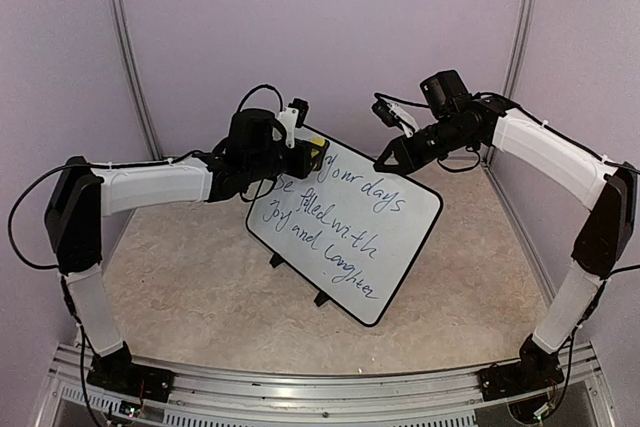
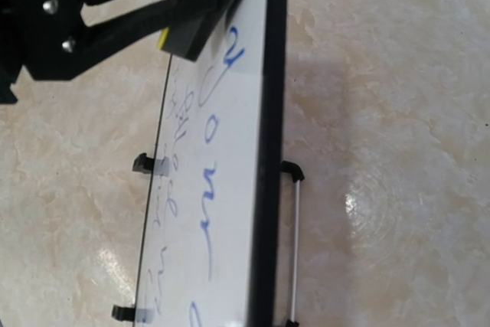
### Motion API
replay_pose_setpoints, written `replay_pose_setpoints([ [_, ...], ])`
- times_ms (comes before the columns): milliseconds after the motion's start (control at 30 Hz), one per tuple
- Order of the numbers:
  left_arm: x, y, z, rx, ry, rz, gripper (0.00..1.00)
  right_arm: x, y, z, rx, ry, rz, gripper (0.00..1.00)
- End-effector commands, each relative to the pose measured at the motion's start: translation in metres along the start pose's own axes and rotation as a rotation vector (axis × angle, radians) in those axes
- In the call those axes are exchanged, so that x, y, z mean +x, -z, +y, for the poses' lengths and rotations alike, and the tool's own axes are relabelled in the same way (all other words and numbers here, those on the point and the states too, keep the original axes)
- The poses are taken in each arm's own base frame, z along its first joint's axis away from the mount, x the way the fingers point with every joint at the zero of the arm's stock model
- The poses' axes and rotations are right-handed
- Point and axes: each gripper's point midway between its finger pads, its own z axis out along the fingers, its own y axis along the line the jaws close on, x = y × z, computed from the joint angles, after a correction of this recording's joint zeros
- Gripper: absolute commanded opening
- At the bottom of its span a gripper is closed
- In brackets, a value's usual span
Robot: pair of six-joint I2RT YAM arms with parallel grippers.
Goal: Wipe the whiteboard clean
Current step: Erase the center of the whiteboard.
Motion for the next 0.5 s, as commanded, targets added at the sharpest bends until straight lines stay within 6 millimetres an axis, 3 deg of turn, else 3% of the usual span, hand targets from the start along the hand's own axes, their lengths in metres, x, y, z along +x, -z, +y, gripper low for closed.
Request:
replay_pose_setpoints([
  [0,0.028,-0.007,-0.001,0.0,-0.021,0.089,0.15,-0.015,0.013,0.061,-0.157,0.231,-0.074,0.0],
  [300,0.097,0.015,0.008,-0.024,0.091,0.201,0.15,-0.016,0.017,0.062,-0.154,0.239,-0.084,0.0],
  [367,0.104,0.016,0.01,-0.028,0.091,0.213,0.15,-0.016,0.016,0.063,-0.158,0.239,-0.083,0.0],
  [467,0.094,0.013,0.018,-0.071,0.076,0.191,0.15,-0.015,0.016,0.064,-0.161,0.24,-0.082,0.0],
])
